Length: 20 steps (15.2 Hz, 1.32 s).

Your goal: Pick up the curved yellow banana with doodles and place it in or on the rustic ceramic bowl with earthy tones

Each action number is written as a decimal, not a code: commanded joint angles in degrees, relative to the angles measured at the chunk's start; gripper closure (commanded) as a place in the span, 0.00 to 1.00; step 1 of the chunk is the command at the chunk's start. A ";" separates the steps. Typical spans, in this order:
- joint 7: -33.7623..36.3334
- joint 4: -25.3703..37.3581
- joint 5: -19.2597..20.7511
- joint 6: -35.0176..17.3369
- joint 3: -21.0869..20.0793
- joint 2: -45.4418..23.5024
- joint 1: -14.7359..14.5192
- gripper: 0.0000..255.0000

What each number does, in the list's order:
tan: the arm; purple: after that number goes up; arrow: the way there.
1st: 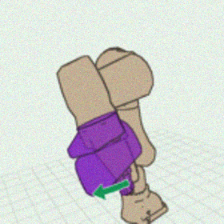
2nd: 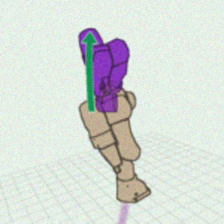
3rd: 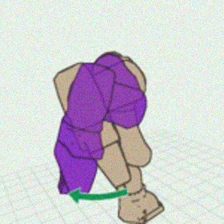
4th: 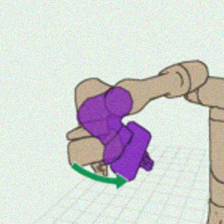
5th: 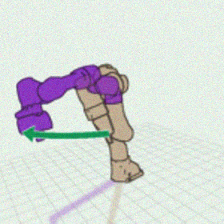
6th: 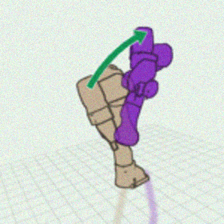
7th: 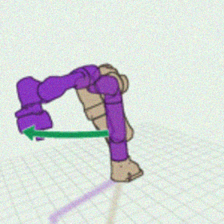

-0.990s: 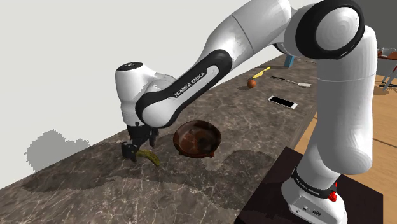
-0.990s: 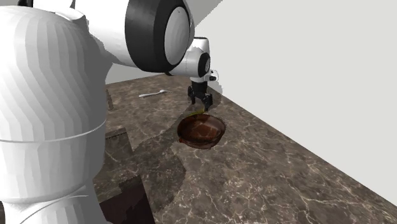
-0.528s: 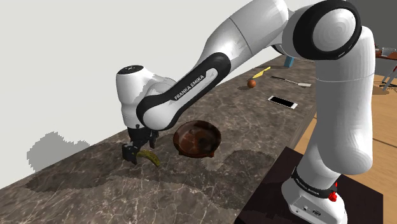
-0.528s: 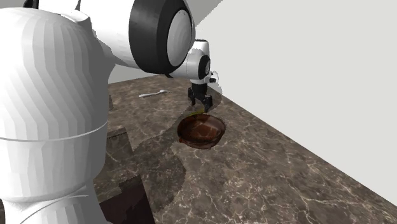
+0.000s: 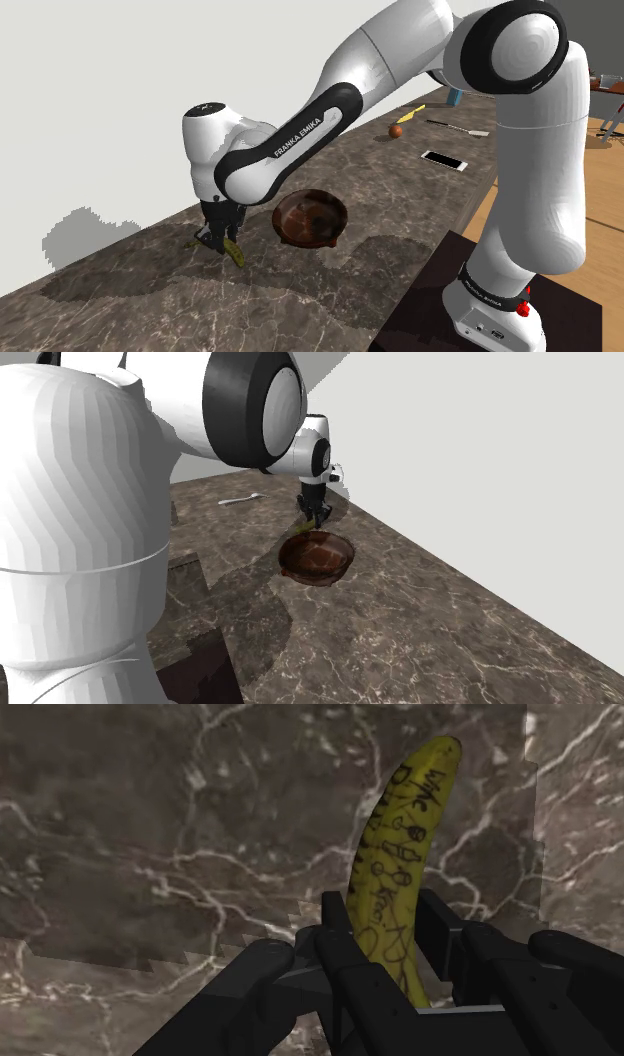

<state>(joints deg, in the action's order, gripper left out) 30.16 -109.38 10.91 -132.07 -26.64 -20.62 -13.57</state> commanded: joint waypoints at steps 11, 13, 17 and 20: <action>-1.30 2.27 -2.10 5.09 -0.95 3.17 0.70 1.00; -1.59 2.97 -2.56 6.40 -1.13 3.86 0.83 1.00; -2.11 4.53 -3.40 9.07 -1.43 5.13 1.06 1.00; -2.45 5.84 -3.95 11.12 -1.62 5.97 1.18 1.00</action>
<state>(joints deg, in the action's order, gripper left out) 27.84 -104.07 7.17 -121.76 -28.20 -14.94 -12.43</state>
